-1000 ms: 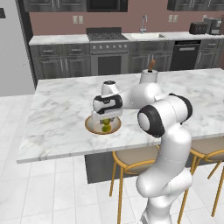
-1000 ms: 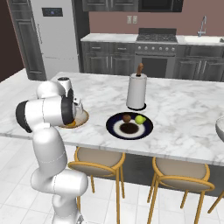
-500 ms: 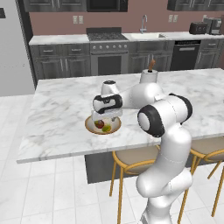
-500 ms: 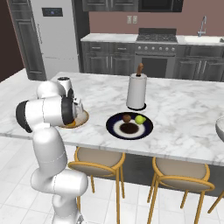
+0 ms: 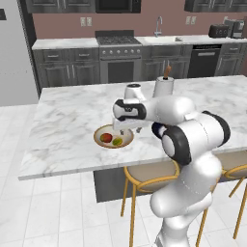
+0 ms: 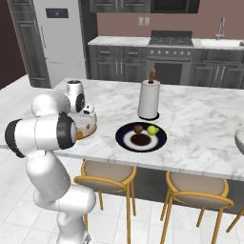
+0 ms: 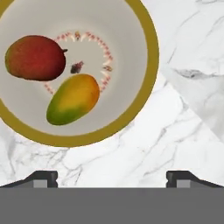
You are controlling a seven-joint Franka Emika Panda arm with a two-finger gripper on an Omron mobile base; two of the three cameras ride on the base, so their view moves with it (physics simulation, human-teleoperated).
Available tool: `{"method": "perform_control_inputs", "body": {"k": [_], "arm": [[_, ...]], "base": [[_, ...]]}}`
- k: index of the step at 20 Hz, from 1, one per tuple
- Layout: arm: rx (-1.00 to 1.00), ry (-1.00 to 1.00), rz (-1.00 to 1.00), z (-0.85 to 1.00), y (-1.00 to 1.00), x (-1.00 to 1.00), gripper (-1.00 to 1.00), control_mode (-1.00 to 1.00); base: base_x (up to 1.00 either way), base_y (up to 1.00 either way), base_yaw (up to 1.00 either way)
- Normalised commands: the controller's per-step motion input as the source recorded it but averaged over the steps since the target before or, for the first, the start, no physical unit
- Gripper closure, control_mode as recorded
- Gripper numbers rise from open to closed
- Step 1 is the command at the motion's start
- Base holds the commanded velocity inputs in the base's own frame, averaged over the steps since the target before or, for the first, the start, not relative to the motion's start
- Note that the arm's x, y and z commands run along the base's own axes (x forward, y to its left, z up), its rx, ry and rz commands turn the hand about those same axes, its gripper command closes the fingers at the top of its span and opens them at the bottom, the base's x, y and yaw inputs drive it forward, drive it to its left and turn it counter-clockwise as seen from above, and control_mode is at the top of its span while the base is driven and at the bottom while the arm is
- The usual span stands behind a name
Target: Take the fruits from the plate on the dining counter and place two fruits in each bowl.
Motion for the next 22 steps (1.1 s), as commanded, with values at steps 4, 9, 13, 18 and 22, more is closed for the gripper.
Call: {"method": "perform_control_inputs", "body": {"k": [4,9,13,18,22], "arm": [[0.00,0.00,-0.10,0.65,-0.63,-0.52,-1.00,-1.00],[0.00,0.00,-0.13,0.26,-0.93,-0.28,-1.00,-1.00],[0.00,0.00,-0.16,0.20,-1.00,-0.03,-1.00,-1.00],[0.02,0.00,-0.14,0.15,-0.95,0.01,-1.00,-1.00],[0.10,0.00,-0.03,0.01,-0.56,0.24,-1.00,-1.00]], "base": [[0.00,0.00,0.00],[0.00,0.00,0.00],[0.00,0.00,0.00],[0.00,0.00,0.00],[0.00,0.00,0.00]]}}
